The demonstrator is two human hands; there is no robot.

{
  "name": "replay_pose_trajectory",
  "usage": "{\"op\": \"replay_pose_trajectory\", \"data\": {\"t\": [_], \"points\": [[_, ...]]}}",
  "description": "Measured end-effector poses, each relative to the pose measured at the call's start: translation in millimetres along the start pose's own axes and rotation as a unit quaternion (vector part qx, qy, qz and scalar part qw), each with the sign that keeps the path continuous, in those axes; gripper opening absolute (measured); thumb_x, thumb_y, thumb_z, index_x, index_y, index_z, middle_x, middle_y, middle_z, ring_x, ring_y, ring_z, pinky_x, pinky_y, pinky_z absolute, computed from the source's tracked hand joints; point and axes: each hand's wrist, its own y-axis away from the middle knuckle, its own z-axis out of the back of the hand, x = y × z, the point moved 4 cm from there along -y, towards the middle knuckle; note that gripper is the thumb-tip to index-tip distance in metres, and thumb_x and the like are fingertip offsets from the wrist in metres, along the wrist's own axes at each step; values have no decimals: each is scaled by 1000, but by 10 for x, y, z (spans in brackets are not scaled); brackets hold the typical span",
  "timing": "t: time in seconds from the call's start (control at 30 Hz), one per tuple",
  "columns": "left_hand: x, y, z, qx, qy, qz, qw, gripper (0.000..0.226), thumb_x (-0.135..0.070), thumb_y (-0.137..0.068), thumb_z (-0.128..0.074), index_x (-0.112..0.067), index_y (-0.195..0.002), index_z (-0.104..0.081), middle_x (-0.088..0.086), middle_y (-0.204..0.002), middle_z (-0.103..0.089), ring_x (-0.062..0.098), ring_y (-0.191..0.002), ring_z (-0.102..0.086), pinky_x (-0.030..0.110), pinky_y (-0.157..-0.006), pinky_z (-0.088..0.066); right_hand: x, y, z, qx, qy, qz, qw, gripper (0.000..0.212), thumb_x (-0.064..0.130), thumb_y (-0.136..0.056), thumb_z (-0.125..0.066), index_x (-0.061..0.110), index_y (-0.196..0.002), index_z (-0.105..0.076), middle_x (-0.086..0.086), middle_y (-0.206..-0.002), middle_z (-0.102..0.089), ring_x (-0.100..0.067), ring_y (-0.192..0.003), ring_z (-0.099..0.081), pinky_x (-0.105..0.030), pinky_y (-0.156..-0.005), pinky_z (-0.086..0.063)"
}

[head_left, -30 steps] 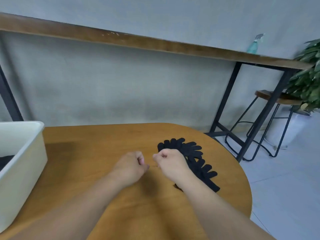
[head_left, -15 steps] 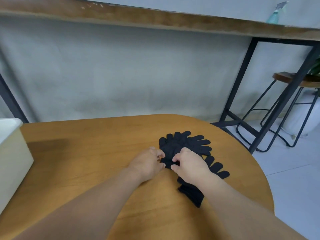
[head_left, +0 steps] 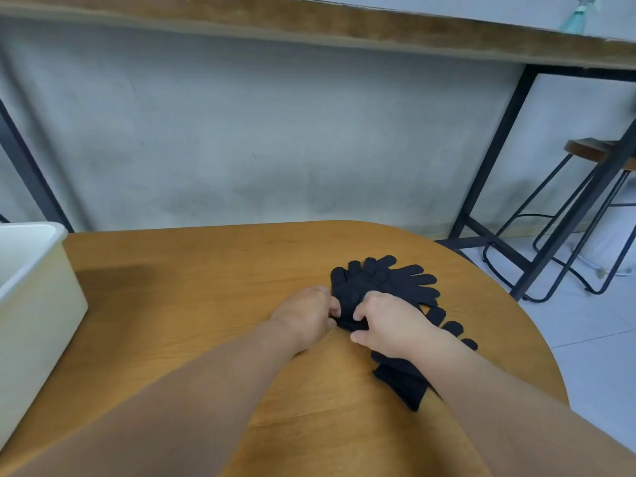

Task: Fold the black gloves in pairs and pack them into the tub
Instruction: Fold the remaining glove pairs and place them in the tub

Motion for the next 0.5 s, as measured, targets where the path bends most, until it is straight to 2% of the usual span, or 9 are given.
{"op": "replay_pose_trajectory", "data": {"t": [0.13,0.23,0.3,0.37,0.43,0.5], "points": [[0,16,2,-18,30,6,999,20,-20,-100,-48,-16,-110,-65,-1,-117,-51,21,-98,-54,34,-87,-47,73,37,-29,-41,57,-4,998,28,29,-99,-45,17,-105,-69,0,-107,-57,-24,-89,-61,-35,-75,-52],[54,81,137,-75,117,37,990,14,-20,-100,-47,-20,-101,-61,-2,-105,-57,16,-80,-54,27,-72,-43,95,47,104,-85,-83,-44,992,21,28,-98,-47,21,-102,-66,1,-96,-62,-21,-85,-63,-34,-74,-54],[127,135,286,-101,206,78,970,9,-23,-97,-52,-27,-92,-58,0,-90,-67,16,-68,-56,26,-65,-46,125,33,243,-93,-201,-72,973,14,27,-98,-49,24,-100,-63,3,-83,-67,-18,-75,-66,-33,-69,-56],[190,220,446,-109,294,92,945,8,-21,-90,-62,-28,-87,-60,1,-85,-74,19,-67,-62,32,-71,-54,212,-9,384,-77,-294,-88,949,11,25,-98,-51,26,-95,-62,1,-78,-72,-19,-72,-68,-35,-70,-58],[271,331,602,-126,331,83,931,15,-15,-83,-69,-29,-88,-64,-2,-87,-73,19,-70,-65,35,-75,-55,356,-70,510,-64,-358,-88,928,13,22,-98,-51,28,-90,-60,-2,-78,-74,-18,-69,-69,-37,-72,-58],[358,454,761,-156,321,83,930,15,-14,-84,-70,-28,-89,-67,-8,-80,-70,13,-69,-63,26,-66,-50,508,-123,635,-59,-391,-81,915,14,19,-98,-53,28,-88,-59,-4,-80,-76,-16,-65,-67,-34,-69,-57]]}}
